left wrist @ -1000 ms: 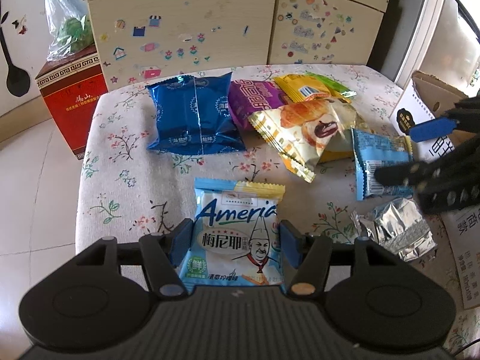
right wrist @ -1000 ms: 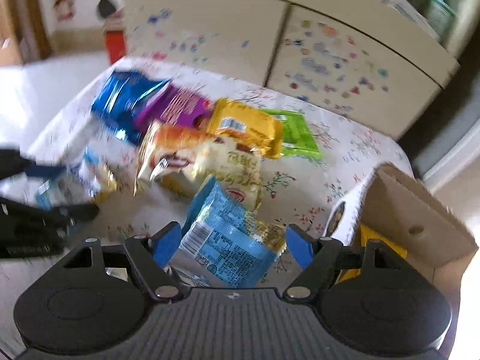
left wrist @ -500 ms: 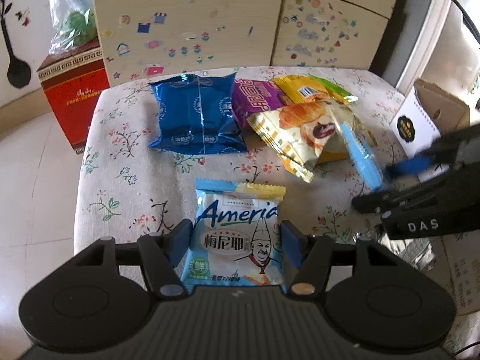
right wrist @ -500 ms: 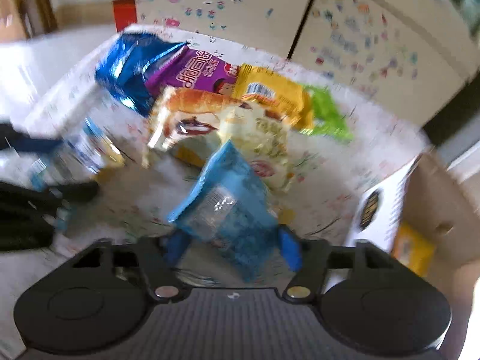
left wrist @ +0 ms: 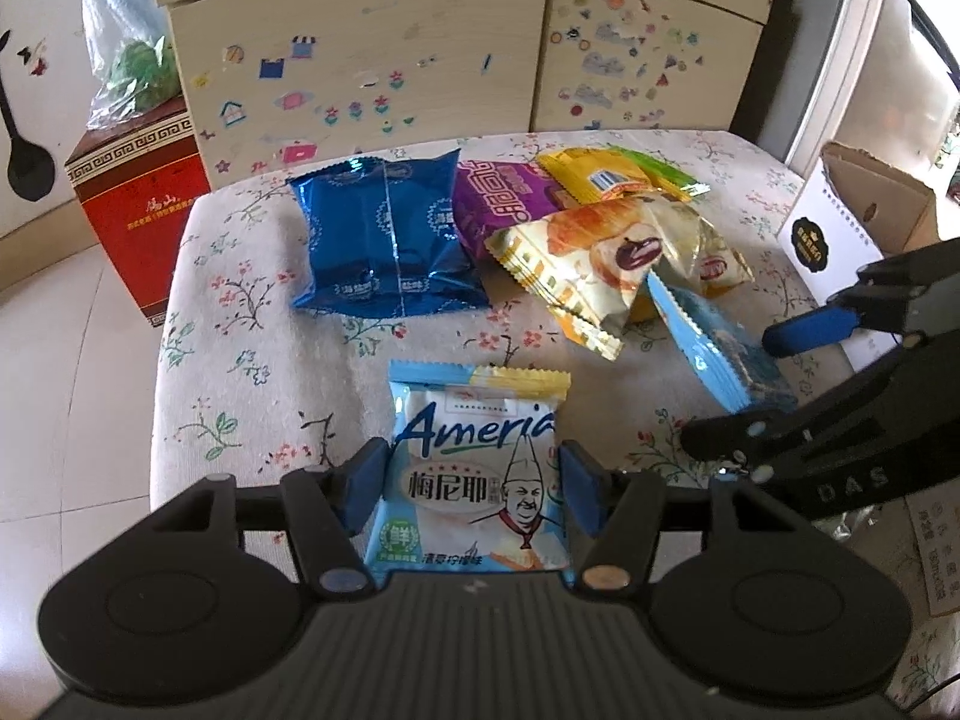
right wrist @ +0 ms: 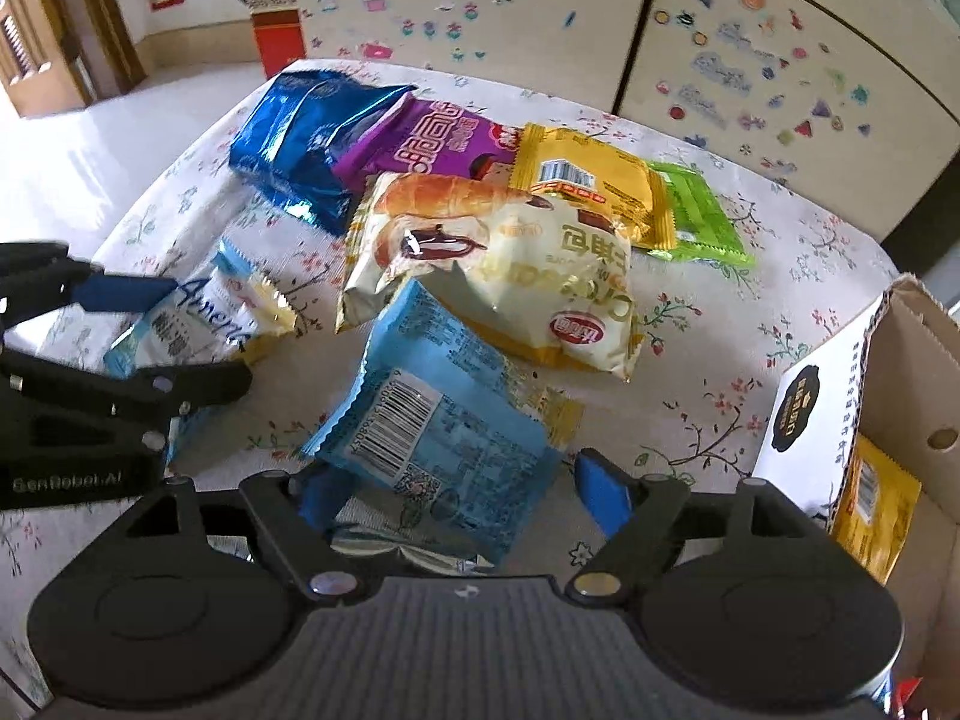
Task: Organize snacks
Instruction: 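Grasp the light-blue bag with right tool while left tool holds Ameria bag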
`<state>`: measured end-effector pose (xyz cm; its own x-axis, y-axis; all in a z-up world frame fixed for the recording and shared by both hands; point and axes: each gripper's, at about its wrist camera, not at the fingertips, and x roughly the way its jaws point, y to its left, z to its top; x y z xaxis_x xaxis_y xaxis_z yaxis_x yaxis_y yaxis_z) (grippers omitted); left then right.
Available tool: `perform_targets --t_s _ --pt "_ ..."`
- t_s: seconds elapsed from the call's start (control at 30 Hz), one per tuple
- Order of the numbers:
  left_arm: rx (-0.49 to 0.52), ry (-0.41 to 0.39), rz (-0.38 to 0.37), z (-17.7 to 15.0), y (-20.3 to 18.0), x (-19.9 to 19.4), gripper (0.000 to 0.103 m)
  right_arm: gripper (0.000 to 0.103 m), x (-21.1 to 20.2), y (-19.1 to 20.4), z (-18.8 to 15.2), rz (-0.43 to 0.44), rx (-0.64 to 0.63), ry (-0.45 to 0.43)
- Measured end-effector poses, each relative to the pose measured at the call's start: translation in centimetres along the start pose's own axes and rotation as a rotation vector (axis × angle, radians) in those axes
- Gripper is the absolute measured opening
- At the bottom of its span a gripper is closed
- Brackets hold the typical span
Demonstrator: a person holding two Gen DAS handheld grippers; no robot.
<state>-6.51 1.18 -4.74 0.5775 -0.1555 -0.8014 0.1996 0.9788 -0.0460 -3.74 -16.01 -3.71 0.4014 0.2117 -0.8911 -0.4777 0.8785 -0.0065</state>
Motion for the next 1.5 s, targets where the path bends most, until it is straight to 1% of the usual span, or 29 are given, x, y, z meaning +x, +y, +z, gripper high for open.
perform_targets --t_s 0.03,0.1,0.13,0.17,0.27,0.33,0.43,0.6,0.73,0.83,0.93,1.03,1.2,1.27,1.37,1.5 --pt "0.006 -0.005 -0.006 0.0 0.0 -0.1 0.054 0.078 0.0 -0.1 0.0 0.007 0.013 -0.005" --pt "-0.004 -0.009 -0.024 0.0 0.0 -0.2 0.053 0.062 -0.3 -0.2 0.1 -0.004 0.017 -0.020" --pt "-0.009 -0.011 -0.029 0.0 0.0 -0.3 0.052 0.046 -0.5 -0.3 0.2 0.001 0.022 -0.029" --pt "-0.013 -0.014 -0.030 0.0 0.1 -0.4 0.052 0.039 -0.7 -0.5 0.2 0.009 0.036 -0.030" --pt "-0.034 -0.027 -0.042 0.3 0.3 -0.8 0.052 0.031 -0.9 -0.5 0.1 0.020 0.057 -0.033" --pt "-0.044 -0.039 -0.049 0.6 0.3 -1.2 0.052 0.029 -1.0 -0.3 0.0 0.030 0.055 -0.036" --pt "-0.065 -0.047 -0.066 0.8 0.5 -1.6 0.052 0.028 -1.3 -0.5 -0.1 0.094 0.095 -0.043" --pt "-0.074 -0.063 -0.068 1.2 0.7 -2.3 0.052 0.025 -2.1 -0.8 0.1 0.119 0.140 -0.076" --pt "-0.078 -0.089 -0.066 1.6 0.8 -3.2 0.052 0.024 -2.8 -0.9 0.2 0.120 0.158 -0.109" --pt "-0.075 -0.097 -0.063 1.9 0.7 -3.3 0.052 0.024 -2.6 -0.7 0.2 0.109 0.153 -0.112" --pt "-0.082 -0.084 -0.059 1.8 0.7 -2.9 0.052 0.026 -2.2 -0.8 0.1 0.076 0.160 -0.115" --pt "-0.088 -0.074 -0.056 1.7 0.8 -2.6 0.053 0.034 -2.0 -1.0 0.2 0.059 0.185 -0.125" --pt "-0.091 -0.073 -0.057 1.7 0.7 -2.6 0.053 0.034 -1.9 -0.9 0.5 0.064 0.189 -0.146" --pt "-0.089 -0.072 -0.057 1.8 0.7 -2.6 0.053 0.032 -1.7 -0.7 0.6 0.058 0.179 -0.146" --pt "-0.090 -0.073 -0.056 1.8 0.6 -2.7 0.053 0.022 -1.5 -0.2 0.4 0.031 0.147 -0.131" --pt "-0.093 -0.080 -0.053 2.0 0.5 -2.8 0.053 0.020 -1.7 -0.6 0.3 0.040 0.163 -0.131"
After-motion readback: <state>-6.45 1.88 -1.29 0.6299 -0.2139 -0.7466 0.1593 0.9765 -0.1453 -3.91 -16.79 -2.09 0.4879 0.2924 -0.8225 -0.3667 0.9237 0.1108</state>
